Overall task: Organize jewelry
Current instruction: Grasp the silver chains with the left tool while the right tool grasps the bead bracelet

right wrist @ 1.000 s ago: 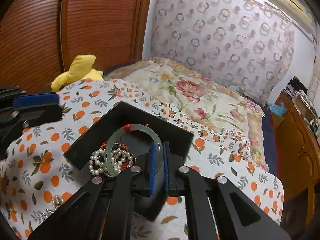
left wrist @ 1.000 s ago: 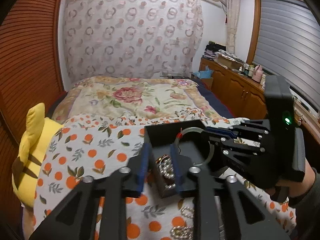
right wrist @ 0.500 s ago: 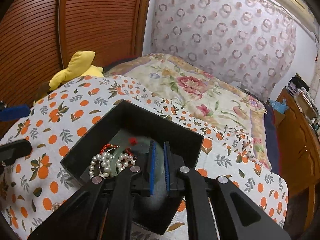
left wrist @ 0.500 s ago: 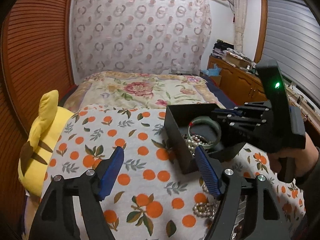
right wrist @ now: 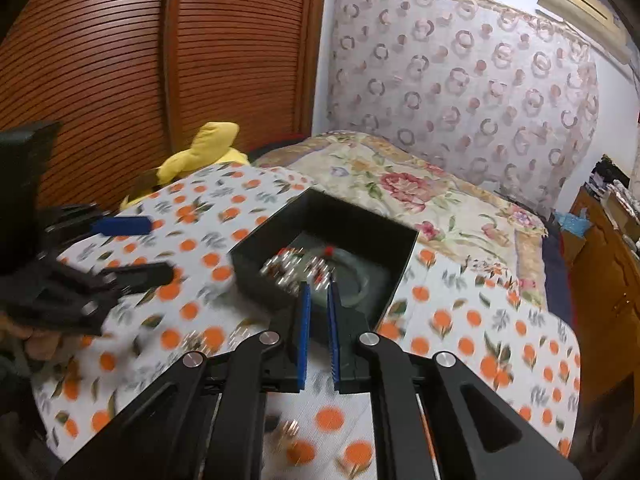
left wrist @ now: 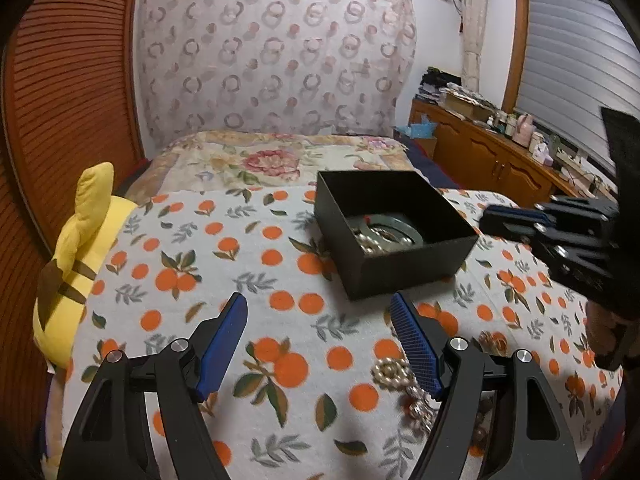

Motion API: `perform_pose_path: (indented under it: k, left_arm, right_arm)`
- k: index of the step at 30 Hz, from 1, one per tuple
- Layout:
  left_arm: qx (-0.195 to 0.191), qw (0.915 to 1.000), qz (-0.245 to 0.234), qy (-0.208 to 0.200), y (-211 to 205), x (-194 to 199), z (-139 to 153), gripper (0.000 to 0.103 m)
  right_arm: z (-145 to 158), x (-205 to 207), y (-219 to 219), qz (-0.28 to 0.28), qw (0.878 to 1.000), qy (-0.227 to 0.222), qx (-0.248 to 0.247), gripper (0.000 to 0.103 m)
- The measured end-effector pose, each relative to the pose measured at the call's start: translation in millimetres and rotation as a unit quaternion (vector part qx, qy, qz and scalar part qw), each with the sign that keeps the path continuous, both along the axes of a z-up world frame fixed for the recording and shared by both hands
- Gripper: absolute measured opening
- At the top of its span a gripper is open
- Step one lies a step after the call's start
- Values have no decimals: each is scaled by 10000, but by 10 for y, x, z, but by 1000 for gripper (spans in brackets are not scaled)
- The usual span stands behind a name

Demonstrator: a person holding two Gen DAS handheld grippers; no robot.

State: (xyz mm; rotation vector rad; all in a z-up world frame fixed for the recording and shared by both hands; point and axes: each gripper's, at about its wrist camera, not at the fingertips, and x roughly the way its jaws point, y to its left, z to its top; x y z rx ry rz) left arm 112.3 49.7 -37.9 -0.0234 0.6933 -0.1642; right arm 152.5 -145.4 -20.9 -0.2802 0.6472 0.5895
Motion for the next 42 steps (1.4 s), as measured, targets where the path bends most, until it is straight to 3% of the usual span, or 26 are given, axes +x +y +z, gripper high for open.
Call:
perform_pose_path:
  k: [6,18,22,28,35,42]
  left_arm:
    - [40,9998,-161,50,-120,-161,-84,71]
    - [209,9976,-605,269,-360,-348,-214,71]
    - [70,9958,-835,369,-450,-375,-218,54]
    - [250,9936,-993,478,-629,-344,-276,33]
    - [313,9933,-863,700,-631,-272,-416,30]
    - [131,9932,-808,829,-579,-247,-478,27]
  right_arm:
    - [-107,-398,-213,64,9997,167,155,12]
    - [-381,-768,-566,-154,9976,572,350,18]
    - [-445,-890,-567,-112,9972,646,369,20]
    - [-519,-1003,-572,-100,9968,718,329,22]
    - [-547,-1037,-554,-53,9966,761,321,22]
    - [-542,-1065,-509,5,9965,766,331,23]
